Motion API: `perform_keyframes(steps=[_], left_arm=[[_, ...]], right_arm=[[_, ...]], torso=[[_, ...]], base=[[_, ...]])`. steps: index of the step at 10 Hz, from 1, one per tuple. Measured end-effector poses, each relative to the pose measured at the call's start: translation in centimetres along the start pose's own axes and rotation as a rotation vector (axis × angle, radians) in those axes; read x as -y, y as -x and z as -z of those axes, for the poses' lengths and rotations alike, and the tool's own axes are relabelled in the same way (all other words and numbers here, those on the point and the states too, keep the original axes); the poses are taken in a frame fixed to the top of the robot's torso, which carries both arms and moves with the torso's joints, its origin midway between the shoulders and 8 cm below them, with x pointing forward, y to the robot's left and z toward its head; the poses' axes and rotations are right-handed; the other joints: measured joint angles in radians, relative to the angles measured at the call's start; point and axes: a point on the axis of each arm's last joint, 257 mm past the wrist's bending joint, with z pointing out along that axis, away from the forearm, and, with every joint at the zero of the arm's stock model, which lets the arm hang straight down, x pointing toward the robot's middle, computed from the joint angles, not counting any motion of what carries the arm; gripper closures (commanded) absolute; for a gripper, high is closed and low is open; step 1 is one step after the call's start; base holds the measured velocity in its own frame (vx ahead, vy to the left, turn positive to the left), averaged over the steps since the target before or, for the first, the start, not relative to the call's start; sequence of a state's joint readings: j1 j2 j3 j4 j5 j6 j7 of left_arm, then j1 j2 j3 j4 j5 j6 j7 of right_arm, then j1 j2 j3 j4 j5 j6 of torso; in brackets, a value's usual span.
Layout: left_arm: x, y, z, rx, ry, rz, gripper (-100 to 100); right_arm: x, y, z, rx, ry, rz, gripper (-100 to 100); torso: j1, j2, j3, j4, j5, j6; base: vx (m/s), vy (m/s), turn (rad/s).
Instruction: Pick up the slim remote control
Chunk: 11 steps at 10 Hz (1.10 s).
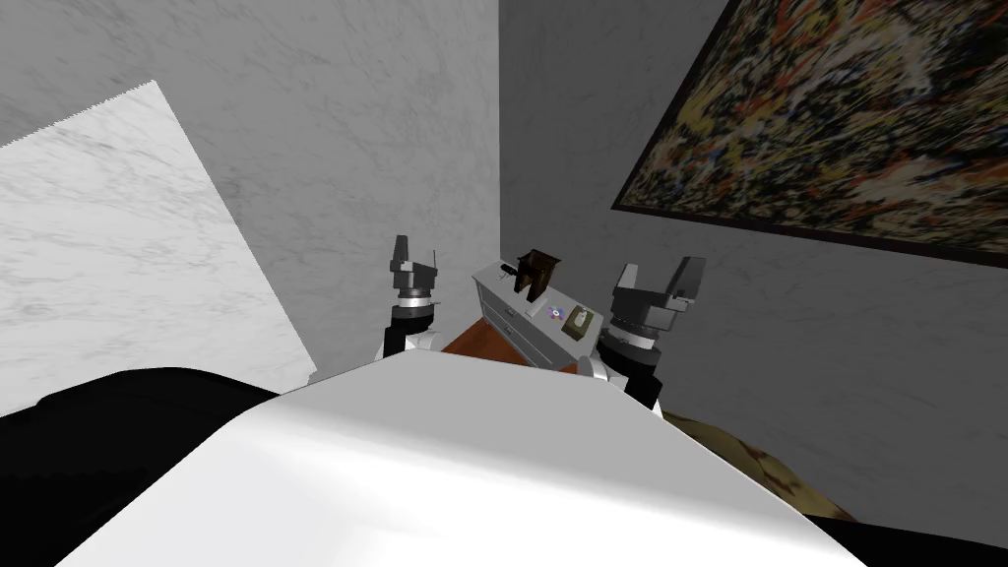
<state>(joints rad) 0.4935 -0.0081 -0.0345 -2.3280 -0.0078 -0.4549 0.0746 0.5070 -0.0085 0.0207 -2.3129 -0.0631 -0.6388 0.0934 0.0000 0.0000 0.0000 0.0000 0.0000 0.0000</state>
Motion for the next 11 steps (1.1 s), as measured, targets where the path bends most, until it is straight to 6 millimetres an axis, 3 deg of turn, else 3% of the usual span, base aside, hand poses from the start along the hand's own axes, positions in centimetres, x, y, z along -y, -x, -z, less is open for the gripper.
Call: perform_keyframes(steps=[6,11], left_arm=[[0.0,0.0,0.0,0.0,0.0,0.0,0],[0.0,0.0,0.0,0.0,0.0,0.0,0]], right_arm=[[1.3,-4.3,1.1,-0.211,-0.029,0.127,-100],[4.6,-7.9,3.9,-0.435,-0.062,0.296,-100]], torso=[[0.007,0.003,0.002,0.001,0.002,0.0],[0.003,0.001,0.001,0.0,0.001,0.0]], base=[[-0.059,0.102,0.078],[-0.017,0.079,0.13]])
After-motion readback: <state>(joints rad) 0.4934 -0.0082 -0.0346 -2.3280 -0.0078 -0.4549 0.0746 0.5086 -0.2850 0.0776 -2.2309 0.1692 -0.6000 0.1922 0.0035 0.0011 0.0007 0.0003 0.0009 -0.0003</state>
